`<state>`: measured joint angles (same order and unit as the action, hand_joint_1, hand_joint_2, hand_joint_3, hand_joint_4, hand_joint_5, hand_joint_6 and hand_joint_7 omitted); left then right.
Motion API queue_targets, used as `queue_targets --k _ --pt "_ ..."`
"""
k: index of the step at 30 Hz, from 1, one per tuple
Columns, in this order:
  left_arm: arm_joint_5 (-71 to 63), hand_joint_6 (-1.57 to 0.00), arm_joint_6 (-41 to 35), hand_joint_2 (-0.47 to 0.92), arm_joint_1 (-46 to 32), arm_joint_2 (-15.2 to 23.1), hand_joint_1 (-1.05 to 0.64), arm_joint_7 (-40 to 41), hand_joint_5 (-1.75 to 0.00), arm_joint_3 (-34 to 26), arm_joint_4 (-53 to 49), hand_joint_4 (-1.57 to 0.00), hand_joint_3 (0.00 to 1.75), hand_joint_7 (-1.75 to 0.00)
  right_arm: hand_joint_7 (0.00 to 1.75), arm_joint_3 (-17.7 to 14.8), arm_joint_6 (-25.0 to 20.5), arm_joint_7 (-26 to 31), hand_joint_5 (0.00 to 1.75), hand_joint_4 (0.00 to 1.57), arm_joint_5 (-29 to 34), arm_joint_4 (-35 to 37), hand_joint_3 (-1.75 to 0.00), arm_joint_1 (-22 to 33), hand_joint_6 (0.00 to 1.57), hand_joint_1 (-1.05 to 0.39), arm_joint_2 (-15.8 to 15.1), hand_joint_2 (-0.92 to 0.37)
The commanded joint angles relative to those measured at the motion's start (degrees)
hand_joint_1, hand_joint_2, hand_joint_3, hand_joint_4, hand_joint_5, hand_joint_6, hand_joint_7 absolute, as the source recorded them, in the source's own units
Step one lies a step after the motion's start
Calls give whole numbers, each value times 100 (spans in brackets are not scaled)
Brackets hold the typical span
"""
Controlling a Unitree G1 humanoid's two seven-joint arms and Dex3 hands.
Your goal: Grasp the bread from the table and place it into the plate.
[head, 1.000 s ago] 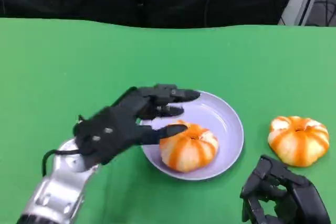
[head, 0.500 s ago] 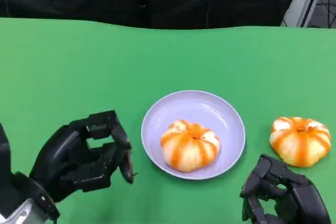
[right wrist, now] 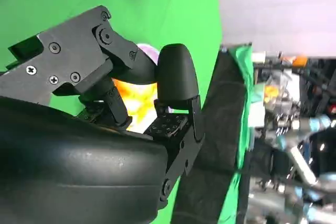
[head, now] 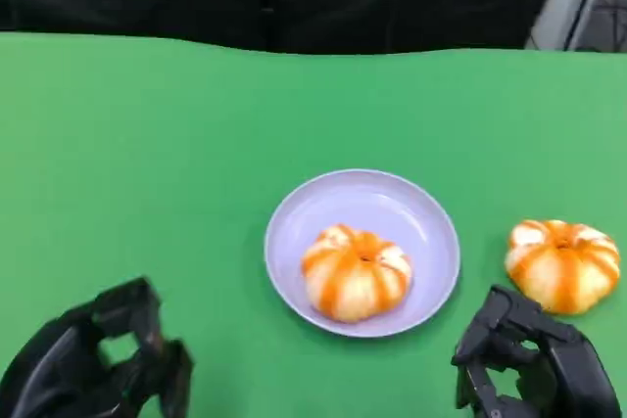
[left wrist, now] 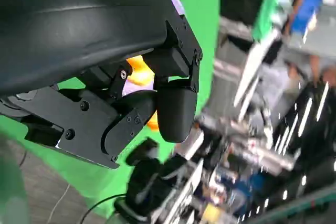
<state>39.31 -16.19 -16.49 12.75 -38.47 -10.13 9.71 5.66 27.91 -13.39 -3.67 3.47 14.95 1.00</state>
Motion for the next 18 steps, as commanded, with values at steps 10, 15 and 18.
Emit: queue_targets --k 10,15,18 --pt "-32 -77 273 68 11 96 -18 -511 -175 -245 -888 -90 101 -174 154 -73 100 -80 175 83 -163 72 -114 50 75 -12 -81 -61" --pt "-97 -76 398 71 180 156 -17 -703 -175 -324 -1201 -89 98 -175 154 -45 69 -109 175 82 -210 20 -113 105 75 -15 -46 -61" --pt "-127 -76 421 71 201 139 -17 -758 -175 -348 -1244 -89 97 -175 154 -42 66 -112 175 82 -214 15 -113 110 75 -15 -45 -61"
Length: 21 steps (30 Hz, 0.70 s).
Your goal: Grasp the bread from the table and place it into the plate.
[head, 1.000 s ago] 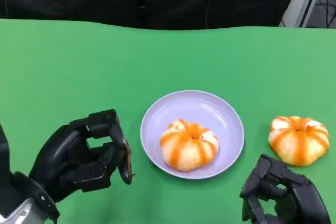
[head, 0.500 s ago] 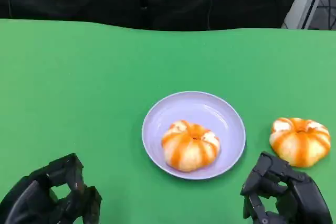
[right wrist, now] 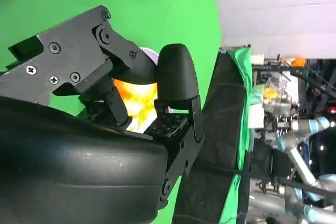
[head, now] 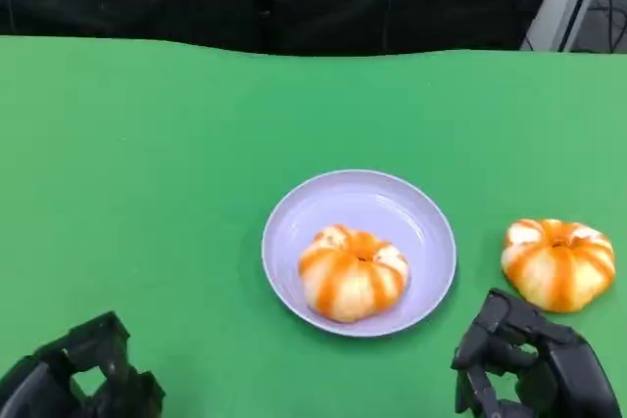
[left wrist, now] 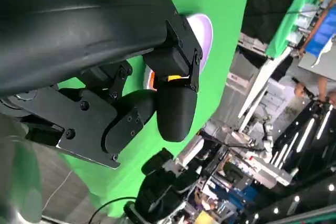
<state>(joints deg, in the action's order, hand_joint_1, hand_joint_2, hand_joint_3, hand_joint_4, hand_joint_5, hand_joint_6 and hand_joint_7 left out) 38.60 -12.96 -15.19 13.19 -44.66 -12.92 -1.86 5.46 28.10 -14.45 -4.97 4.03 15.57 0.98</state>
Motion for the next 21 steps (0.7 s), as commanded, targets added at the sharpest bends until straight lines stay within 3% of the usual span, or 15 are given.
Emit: queue_targets --k 1,21 --pt "-88 -76 71 71 82 103 -17 -103 -175 -53 -72 -89 97 -175 154 -22 37 -2 175 82 -71 -61 -112 56 75 -15 -52 -61" --pt "-321 -76 18 74 149 35 -13 131 -175 -45 3 -90 89 -175 154 -30 32 48 175 82 2 -68 -113 40 75 -13 -63 -61"
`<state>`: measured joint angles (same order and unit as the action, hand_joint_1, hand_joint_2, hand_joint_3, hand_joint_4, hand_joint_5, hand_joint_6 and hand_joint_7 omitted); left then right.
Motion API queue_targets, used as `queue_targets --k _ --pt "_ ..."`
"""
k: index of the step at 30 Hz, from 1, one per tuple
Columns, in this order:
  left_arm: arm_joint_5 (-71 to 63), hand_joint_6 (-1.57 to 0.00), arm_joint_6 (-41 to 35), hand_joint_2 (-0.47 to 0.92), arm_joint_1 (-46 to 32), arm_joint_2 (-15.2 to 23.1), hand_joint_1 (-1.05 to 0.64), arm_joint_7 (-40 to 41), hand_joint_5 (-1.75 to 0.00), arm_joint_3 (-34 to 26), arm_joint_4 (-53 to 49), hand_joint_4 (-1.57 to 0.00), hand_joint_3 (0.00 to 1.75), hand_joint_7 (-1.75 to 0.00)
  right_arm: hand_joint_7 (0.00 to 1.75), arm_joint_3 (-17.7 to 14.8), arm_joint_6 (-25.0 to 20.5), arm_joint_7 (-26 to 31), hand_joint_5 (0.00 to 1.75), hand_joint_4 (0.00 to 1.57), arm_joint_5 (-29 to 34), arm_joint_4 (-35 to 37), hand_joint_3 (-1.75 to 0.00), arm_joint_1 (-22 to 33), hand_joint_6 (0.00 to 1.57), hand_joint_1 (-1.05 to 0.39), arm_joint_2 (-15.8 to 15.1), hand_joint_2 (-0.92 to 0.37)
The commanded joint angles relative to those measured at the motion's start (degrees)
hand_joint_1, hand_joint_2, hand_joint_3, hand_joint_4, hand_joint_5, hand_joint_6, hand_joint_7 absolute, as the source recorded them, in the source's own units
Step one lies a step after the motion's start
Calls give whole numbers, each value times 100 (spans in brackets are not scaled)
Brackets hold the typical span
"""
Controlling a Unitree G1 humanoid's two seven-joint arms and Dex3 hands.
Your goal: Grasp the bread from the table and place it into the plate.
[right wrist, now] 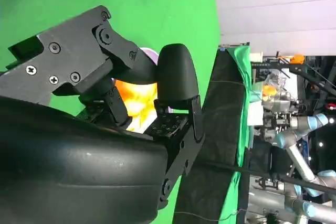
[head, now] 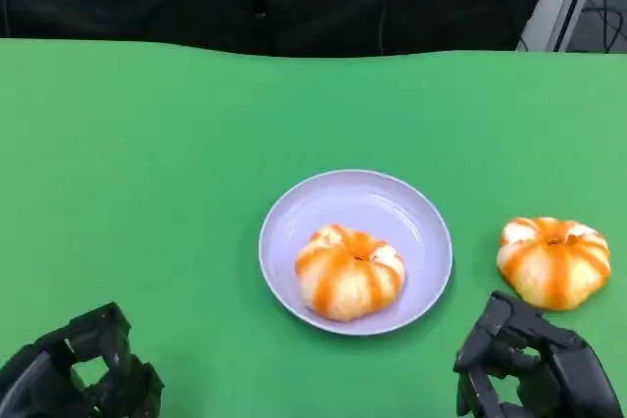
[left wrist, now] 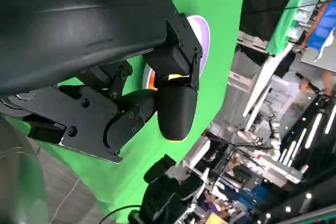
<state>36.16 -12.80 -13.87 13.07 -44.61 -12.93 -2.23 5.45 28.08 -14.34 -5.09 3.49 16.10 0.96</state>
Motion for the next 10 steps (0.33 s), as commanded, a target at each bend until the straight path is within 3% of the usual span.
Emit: queue_targets --k 1,10 --pt "-94 -76 21 73 17 44 -13 143 -175 -40 43 -90 89 -175 154 -27 18 48 175 82 21 -29 -113 -7 75 -13 -58 -61" --pt "-120 -75 4 74 11 35 -12 204 -175 -42 78 -89 88 -175 154 -8 -74 59 175 82 -9 -106 -113 22 75 -14 -59 -61"
